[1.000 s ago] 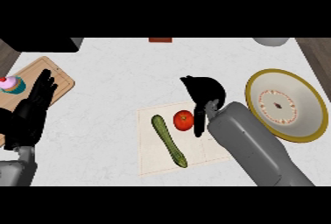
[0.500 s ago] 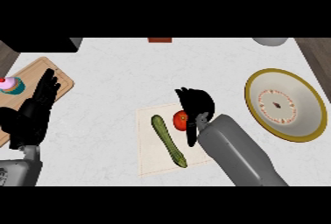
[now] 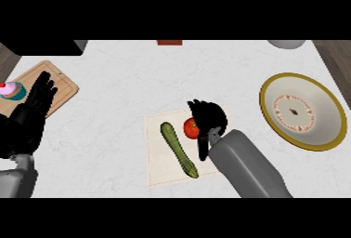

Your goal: Pick the tomato from the placemat and place it in the bowl

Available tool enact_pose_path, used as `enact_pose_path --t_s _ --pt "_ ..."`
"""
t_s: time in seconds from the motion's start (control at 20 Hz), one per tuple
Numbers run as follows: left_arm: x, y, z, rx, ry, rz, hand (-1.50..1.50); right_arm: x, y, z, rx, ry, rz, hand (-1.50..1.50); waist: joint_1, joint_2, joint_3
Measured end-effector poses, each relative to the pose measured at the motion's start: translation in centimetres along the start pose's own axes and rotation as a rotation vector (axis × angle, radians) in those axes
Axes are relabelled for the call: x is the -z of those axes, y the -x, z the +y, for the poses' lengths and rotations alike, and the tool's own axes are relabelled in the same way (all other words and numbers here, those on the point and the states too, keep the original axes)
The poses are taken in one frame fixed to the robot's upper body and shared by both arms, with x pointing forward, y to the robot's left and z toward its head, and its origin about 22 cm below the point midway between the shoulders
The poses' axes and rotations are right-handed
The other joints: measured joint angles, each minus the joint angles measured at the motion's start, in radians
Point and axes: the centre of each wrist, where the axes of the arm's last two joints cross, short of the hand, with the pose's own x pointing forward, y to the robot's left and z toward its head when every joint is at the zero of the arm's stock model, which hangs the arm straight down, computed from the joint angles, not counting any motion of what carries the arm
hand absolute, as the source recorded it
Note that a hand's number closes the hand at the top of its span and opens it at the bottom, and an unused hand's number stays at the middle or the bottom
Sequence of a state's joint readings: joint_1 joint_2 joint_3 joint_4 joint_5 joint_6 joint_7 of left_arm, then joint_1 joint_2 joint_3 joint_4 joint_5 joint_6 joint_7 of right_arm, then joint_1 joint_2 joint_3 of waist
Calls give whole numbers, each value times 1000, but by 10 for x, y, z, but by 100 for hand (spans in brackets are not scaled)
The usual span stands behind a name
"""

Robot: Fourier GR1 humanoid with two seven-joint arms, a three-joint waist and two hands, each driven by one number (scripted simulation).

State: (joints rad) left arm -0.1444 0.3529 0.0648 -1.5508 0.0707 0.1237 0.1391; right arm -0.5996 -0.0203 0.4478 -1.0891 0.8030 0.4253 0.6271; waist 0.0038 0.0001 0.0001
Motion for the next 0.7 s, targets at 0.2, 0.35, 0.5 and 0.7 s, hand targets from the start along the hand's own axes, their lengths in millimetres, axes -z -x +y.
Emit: enact_pose_path --t_s 0.2,0.35,0.5,0.7 --pt "2 2 -6 -3 4 -1 0 12 2 4 7 12 16 -150 3 1 0" --pt "1 2 -7 -1 5 -2 0 17 7 4 15 -8 20 150 3 1 0" --pt "-2 0 -8 -5 11 -7 0 23 8 10 23 -27 7 150 5 -1 -2" --pt "1 2 -11 -1 21 -6 0 35 11 7 23 -13 -27 150 8 -5 -5"
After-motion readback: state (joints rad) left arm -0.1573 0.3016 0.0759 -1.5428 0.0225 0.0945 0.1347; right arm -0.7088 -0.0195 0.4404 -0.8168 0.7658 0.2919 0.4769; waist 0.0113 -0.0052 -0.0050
